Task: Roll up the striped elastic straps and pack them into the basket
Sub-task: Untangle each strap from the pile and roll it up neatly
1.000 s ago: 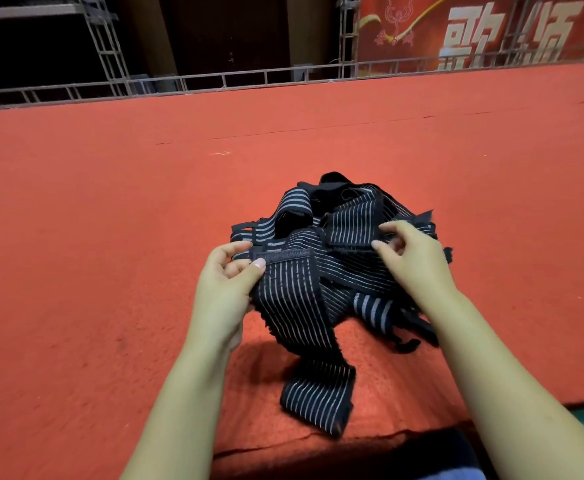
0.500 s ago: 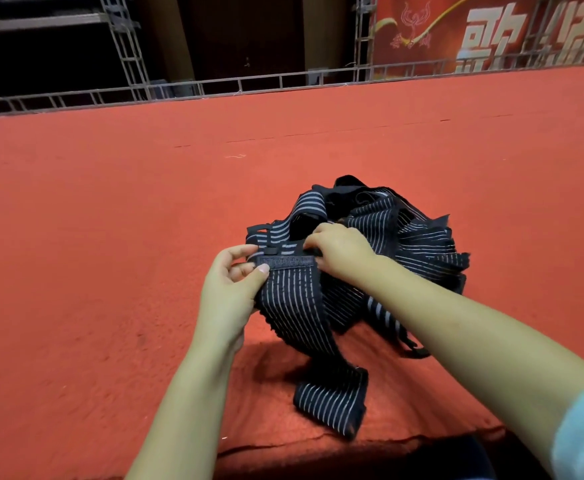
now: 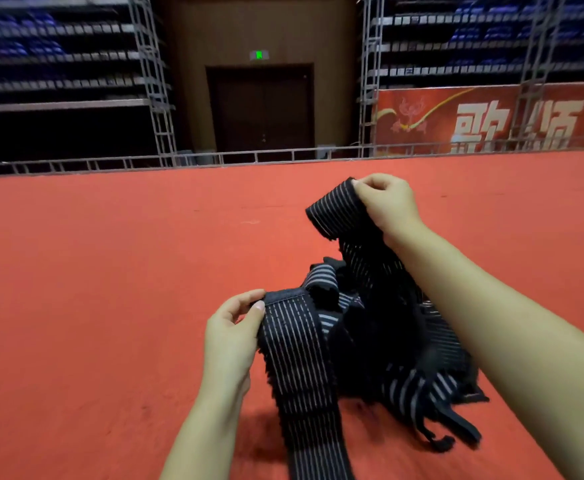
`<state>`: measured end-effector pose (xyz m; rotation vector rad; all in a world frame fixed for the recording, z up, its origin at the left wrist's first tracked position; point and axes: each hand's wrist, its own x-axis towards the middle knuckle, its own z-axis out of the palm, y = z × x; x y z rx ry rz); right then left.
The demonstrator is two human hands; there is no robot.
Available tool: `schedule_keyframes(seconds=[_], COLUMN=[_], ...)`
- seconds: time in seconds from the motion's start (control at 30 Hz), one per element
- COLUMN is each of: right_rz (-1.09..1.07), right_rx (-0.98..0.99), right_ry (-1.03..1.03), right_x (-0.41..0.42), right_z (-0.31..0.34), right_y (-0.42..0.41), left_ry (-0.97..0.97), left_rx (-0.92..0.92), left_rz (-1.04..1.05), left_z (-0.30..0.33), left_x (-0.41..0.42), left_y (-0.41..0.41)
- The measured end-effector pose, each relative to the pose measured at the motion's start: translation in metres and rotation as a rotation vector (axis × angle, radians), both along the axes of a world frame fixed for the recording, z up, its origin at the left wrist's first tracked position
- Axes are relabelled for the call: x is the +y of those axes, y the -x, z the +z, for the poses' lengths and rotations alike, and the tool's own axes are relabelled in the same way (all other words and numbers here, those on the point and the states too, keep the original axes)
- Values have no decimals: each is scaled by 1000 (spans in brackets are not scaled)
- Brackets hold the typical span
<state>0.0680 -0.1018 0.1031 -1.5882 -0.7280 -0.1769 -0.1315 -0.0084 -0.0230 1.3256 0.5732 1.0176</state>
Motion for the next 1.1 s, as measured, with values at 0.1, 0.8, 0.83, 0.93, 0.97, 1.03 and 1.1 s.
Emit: schedule_keyframes(seconds=[0.1, 0.8, 0.83, 0.93, 0.97, 1.03, 1.1], right_rz=[103, 496, 419, 105, 100, 212, 349], right_rx=[64, 327, 301, -118, -220, -324, -397], right_ry=[-188, 180, 136, 334, 421, 531, 629], right_x=[2, -61, -65, -67, -65, -56, -41], right_z=[38, -136, -137, -140, -140, -140, -140], right_y=[10, 117, 110, 76, 67, 52, 43], left_ry=[19, 38, 24, -24, -39, -55, -60], left_rx=[-67, 205, 211, 228, 226, 207, 177], left_rz=[12, -121, -129, -157, -173, -216, -259], left_z=[16, -23, -24, -27, -27, -27, -25], left_x=[3, -21, -19, -11, -9, -6, -4], left_y=[-3, 5, 8, 15, 17, 22, 25])
